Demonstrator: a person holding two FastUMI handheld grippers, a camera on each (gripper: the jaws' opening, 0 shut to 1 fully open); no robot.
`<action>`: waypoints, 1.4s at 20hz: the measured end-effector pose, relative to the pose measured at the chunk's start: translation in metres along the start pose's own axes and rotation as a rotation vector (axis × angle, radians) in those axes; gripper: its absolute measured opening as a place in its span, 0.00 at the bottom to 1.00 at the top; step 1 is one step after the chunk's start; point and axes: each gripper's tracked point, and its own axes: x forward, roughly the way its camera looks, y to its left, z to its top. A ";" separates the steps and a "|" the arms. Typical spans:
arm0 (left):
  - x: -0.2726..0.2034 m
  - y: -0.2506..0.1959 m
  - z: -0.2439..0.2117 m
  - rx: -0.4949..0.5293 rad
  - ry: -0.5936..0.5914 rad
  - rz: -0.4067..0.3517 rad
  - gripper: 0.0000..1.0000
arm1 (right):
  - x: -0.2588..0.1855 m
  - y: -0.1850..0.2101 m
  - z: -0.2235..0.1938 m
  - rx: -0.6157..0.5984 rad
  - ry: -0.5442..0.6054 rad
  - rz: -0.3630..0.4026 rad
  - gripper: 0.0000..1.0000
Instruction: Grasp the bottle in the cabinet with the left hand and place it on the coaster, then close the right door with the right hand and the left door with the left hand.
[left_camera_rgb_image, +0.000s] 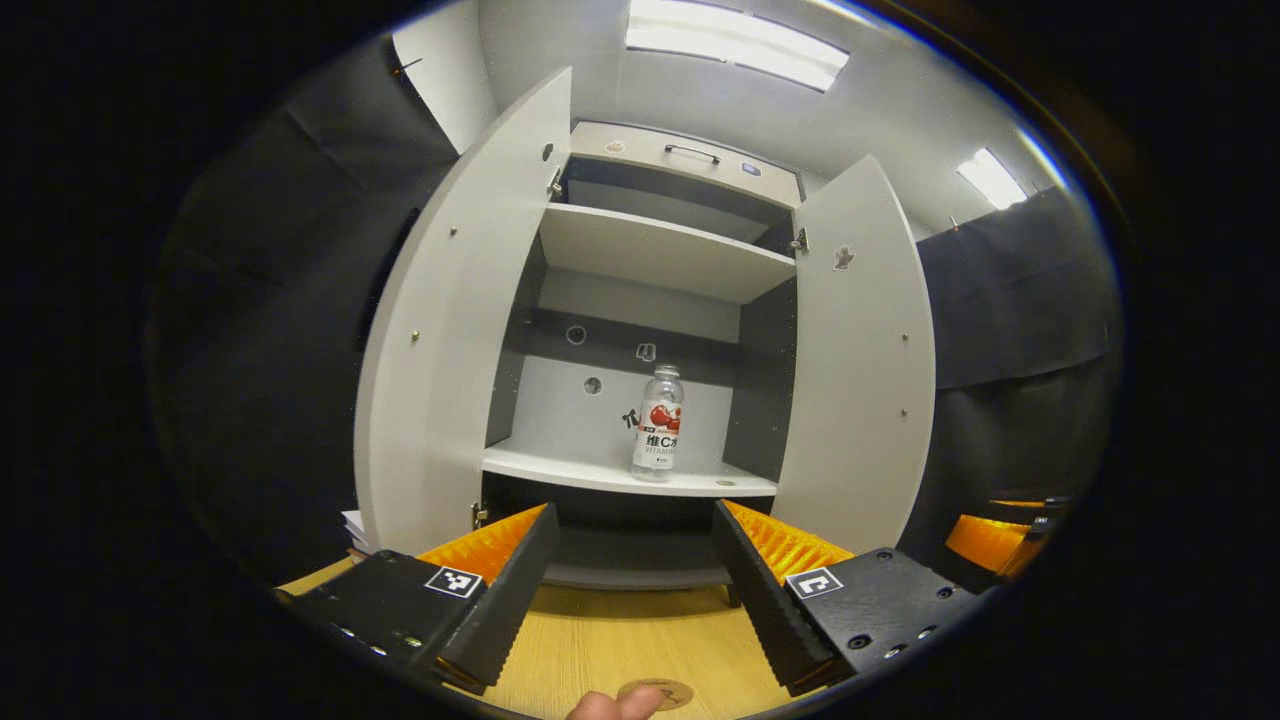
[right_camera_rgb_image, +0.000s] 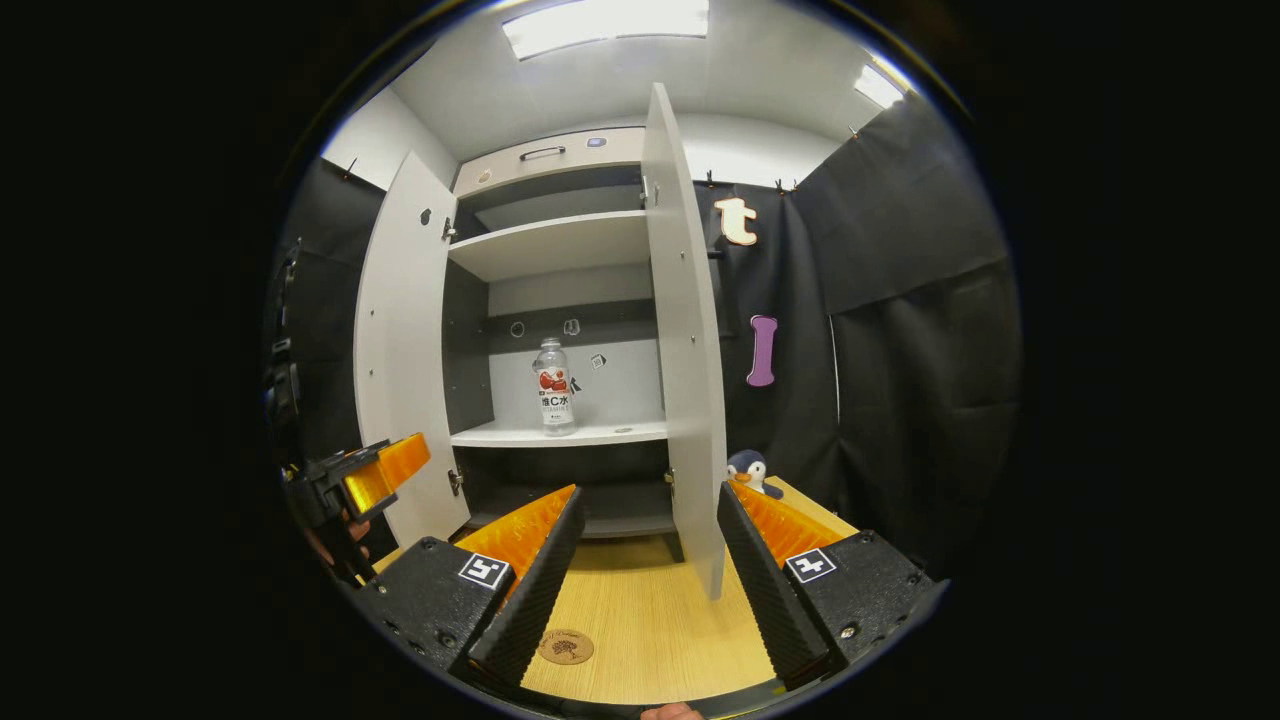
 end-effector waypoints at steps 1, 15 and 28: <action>0.009 -0.002 0.001 0.000 0.000 -0.014 0.99 | -0.001 -0.001 0.002 -0.003 -0.004 -0.006 0.83; 0.159 -0.042 0.029 -0.025 0.001 -0.181 0.99 | -0.007 -0.023 0.005 0.017 0.019 -0.110 0.82; 0.272 -0.028 0.008 0.027 0.046 -0.103 0.94 | 0.014 -0.057 0.003 0.037 0.046 -0.163 0.83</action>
